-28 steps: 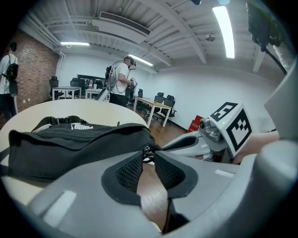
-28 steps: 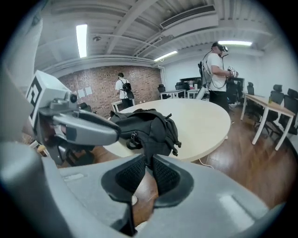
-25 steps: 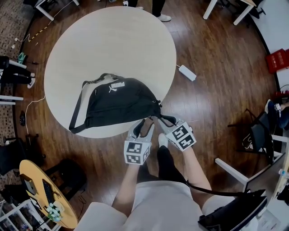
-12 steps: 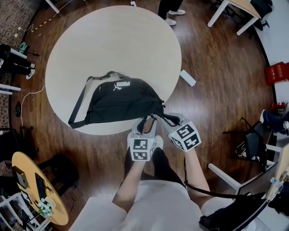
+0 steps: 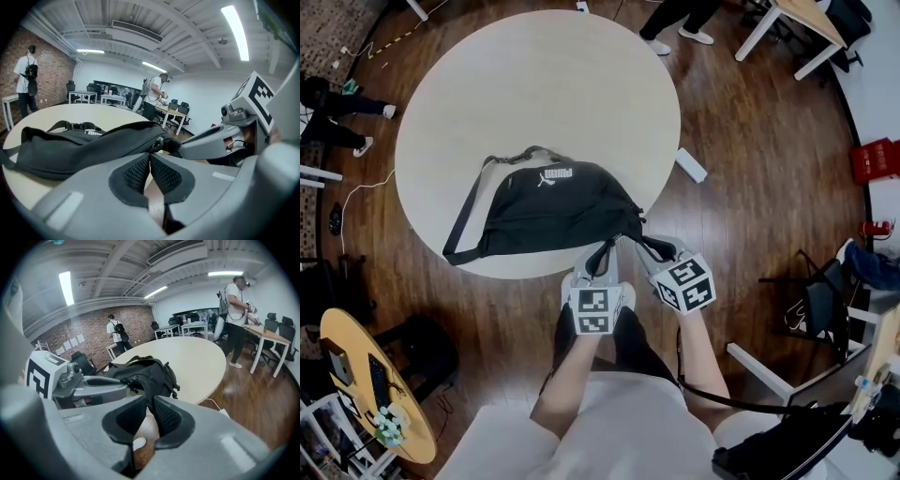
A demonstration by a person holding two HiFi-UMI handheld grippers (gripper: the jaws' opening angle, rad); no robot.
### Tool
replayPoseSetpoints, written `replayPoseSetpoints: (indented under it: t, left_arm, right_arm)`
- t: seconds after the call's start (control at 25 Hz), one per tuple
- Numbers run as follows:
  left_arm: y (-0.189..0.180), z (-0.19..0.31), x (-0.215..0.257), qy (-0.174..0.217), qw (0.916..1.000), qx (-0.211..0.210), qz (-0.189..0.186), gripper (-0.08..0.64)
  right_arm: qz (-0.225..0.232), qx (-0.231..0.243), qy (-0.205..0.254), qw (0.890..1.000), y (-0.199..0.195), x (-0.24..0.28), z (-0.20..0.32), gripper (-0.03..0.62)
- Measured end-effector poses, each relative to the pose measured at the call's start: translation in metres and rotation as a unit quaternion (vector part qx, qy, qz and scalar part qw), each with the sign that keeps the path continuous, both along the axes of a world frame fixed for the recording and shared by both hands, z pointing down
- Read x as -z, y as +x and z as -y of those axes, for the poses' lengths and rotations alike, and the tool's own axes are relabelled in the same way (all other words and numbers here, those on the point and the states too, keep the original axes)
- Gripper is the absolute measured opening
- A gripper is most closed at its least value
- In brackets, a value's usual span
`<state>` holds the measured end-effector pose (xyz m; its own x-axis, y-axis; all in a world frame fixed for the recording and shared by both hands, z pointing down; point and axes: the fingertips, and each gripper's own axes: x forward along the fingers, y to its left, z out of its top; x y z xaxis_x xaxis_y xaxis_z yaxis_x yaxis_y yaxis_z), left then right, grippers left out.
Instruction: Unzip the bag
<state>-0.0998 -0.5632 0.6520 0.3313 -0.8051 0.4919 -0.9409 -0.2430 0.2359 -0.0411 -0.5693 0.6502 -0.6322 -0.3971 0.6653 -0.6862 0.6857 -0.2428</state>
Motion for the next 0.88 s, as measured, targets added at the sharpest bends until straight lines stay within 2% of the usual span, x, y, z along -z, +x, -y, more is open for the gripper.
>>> replayPoseSetpoints:
  t: [0.2, 0.4, 0.68, 0.88]
  left_arm:
    - [-0.017, -0.011, -0.007, -0.021, 0.9998, 0.002, -0.007, 0.02]
    - [-0.025, -0.018, -0.014, -0.021, 0.9997, -0.009, 0.004, 0.02]
    - [-0.048, -0.02, -0.027, -0.051, 0.9982, 0.021, 0.023, 0.02]
    - [-0.075, -0.027, -0.033, -0.057, 0.9973, 0.025, 0.04, 0.02]
  right_arm:
    - [-0.002, -0.025, -0.014, 1.0, 0.006, -0.01, 0.004, 0.04]
    - [-0.006, -0.031, -0.022, 0.999, 0.008, -0.016, 0.005, 0.04]
    - [0.008, -0.066, -0.027, 0.997, 0.009, -0.018, 0.009, 0.04]
    - [-0.01, -0.058, -0.021, 0.998, 0.007, -0.02, 0.008, 0.04]
